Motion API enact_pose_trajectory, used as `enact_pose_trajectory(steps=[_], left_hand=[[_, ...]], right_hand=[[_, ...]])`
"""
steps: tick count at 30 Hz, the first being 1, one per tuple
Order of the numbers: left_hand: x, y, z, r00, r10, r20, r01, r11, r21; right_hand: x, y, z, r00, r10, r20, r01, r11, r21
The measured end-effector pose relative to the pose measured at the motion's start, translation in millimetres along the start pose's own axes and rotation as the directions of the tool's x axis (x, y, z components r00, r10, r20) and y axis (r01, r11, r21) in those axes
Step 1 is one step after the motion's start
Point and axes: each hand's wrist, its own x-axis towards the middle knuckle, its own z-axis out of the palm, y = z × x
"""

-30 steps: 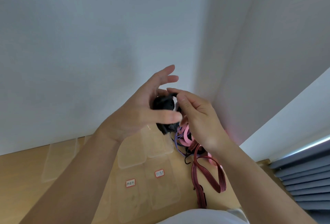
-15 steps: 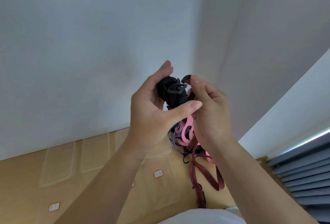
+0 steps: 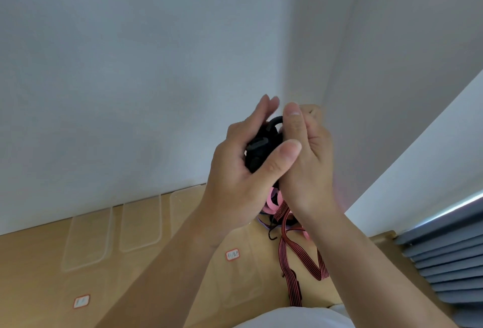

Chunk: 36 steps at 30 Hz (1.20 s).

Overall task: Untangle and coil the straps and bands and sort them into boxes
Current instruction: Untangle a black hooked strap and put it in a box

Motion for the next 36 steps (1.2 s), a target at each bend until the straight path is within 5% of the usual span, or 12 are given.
enact_pose_trajectory(steps=[3, 6, 14, 17, 20, 24, 27, 32, 36], left_hand=[[0.5, 3.6, -0.1, 0.995, 0.097, 0.036, -0.098, 0.994, 0.041], [2.6, 5.1, 1.3, 0.985, 0.169, 0.028, -0.170, 0.981, 0.088], [6.4, 7.4, 1.4, 0.938, 0.318, 0.137, -0.346, 0.867, 0.358], [8.3, 6.8, 0.7, 0.927, 0.337, 0.167, -0.372, 0.756, 0.539], [10.0, 5.8, -1.6, 0.940, 0.319, 0.122, -0.325, 0.729, 0.603], [3.3, -0.6, -1.4, 0.949, 0.293, -0.120, -0.181, 0.813, 0.553], [-1.9, -3.0, 3.1, 0.953, 0.219, -0.211, -0.108, 0.892, 0.439], [-0.2, -2.7, 2.6, 0.953, 0.272, -0.137, -0.172, 0.852, 0.494], [2.1, 5.8, -2.8, 0.941, 0.328, -0.089, -0.218, 0.785, 0.580]], right_hand=[[-1.4, -3.9, -3.3, 1.000, 0.011, 0.030, -0.012, 0.999, 0.044], [-2.7, -9.7, -4.7, 0.977, 0.195, 0.082, -0.209, 0.955, 0.213], [4.6, -24.7, -7.1, 0.772, 0.380, 0.509, -0.622, 0.614, 0.486], [6.6, -22.1, -6.2, 0.725, 0.427, 0.540, -0.686, 0.515, 0.514], [7.8, -16.2, -4.1, 0.757, 0.489, 0.433, -0.649, 0.489, 0.583], [8.1, -19.5, -2.9, 0.902, 0.411, 0.134, -0.414, 0.731, 0.543], [7.0, -21.9, -2.6, 0.941, 0.337, 0.008, -0.295, 0.812, 0.503], [10.1, -22.2, -6.2, 0.954, 0.300, -0.016, -0.255, 0.836, 0.485], [13.5, -21.4, -14.3, 0.933, 0.312, 0.177, -0.352, 0.697, 0.624]])
